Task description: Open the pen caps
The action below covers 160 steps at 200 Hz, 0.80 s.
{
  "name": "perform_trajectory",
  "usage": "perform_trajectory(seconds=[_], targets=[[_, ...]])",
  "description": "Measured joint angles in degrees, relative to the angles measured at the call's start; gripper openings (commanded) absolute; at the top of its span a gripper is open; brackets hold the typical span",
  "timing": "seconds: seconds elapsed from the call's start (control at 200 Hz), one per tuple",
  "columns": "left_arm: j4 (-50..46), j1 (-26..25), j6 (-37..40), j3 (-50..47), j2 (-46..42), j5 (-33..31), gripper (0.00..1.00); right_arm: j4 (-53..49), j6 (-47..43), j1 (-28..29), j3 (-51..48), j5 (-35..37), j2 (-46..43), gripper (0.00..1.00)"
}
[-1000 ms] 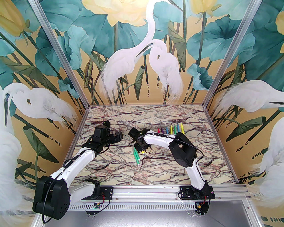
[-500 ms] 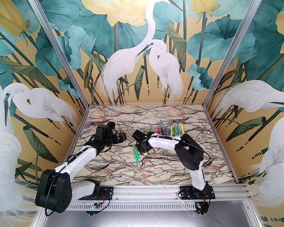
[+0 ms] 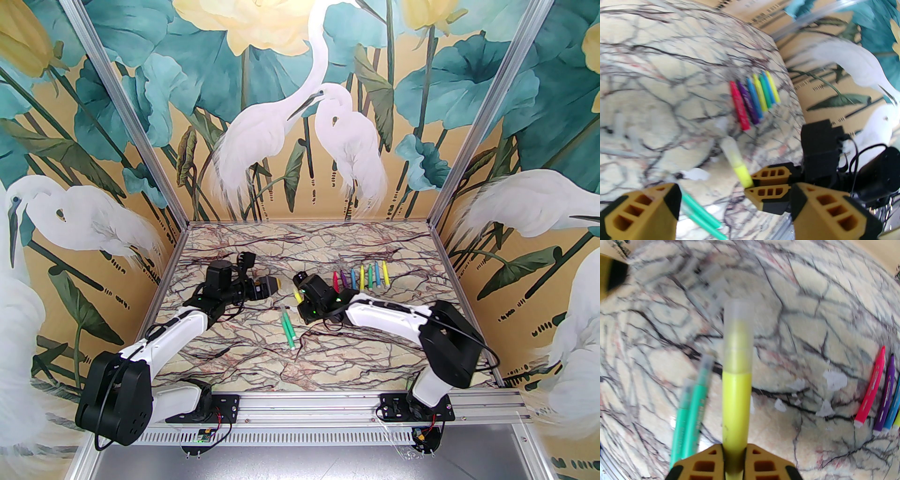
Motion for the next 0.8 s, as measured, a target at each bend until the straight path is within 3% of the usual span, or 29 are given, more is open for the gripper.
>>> perform_trajectory(seconds=[0.8], targets=[[0.8, -2.8, -4.8, 6.0, 6.6, 4.0, 0.55, 6.7, -2.7, 0.6, -2.1, -2.4, -4.7, 0.00]])
